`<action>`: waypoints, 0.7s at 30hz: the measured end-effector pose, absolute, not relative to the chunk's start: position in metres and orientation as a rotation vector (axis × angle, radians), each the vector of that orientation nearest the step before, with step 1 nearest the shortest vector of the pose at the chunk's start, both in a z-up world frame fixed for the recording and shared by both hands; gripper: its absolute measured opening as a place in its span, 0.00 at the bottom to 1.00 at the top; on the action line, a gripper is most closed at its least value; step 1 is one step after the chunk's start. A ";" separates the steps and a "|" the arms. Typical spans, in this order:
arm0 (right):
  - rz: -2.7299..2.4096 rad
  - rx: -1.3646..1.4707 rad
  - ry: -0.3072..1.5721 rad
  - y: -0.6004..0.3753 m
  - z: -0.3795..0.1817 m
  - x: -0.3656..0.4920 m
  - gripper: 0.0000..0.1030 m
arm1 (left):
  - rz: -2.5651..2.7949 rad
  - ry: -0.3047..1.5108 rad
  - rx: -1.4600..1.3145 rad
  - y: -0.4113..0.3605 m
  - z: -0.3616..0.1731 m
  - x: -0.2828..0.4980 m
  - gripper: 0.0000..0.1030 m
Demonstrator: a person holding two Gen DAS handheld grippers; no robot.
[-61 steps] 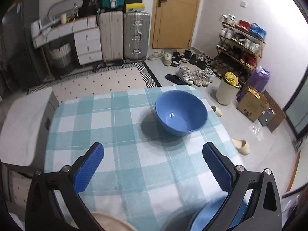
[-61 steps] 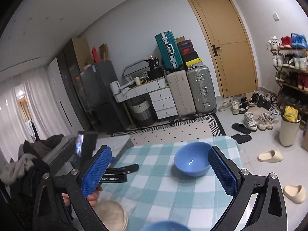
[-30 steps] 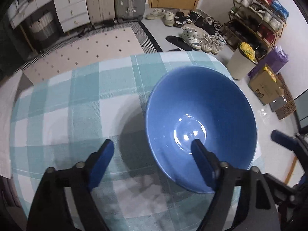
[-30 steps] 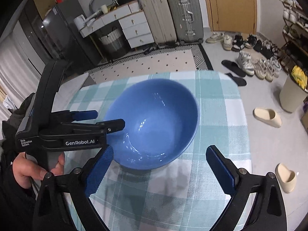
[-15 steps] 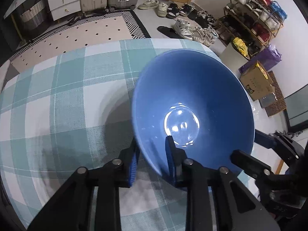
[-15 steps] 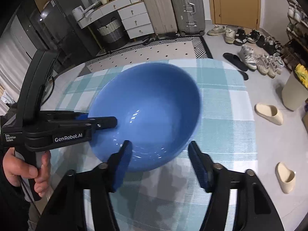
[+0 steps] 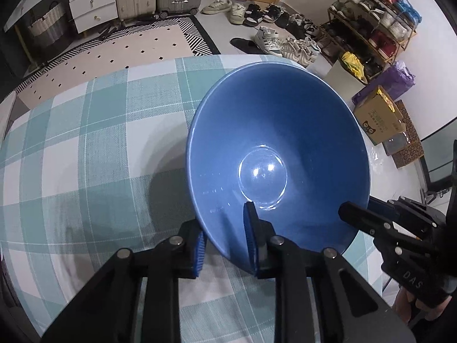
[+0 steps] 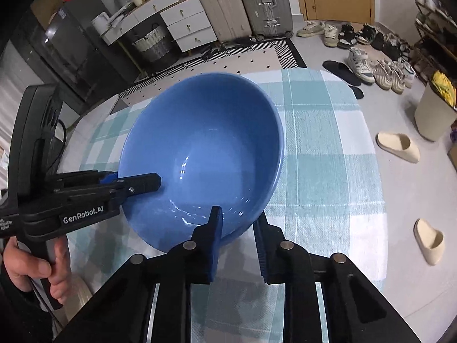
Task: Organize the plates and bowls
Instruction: 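Grasp the blue bowl rim with the left gripper while the right gripper grasps it too, then lift and carry the blue bowl toward the stacked bowls with both grippers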
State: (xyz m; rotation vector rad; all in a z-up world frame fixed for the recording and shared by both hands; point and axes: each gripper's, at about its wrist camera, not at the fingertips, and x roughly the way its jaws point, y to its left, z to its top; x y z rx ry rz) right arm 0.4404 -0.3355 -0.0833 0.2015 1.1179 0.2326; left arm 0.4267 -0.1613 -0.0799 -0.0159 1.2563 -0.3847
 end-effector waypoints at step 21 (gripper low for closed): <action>0.202 0.256 1.120 -0.337 -0.052 0.361 0.19 | -0.445 1.210 0.017 -0.160 -0.058 0.340 0.21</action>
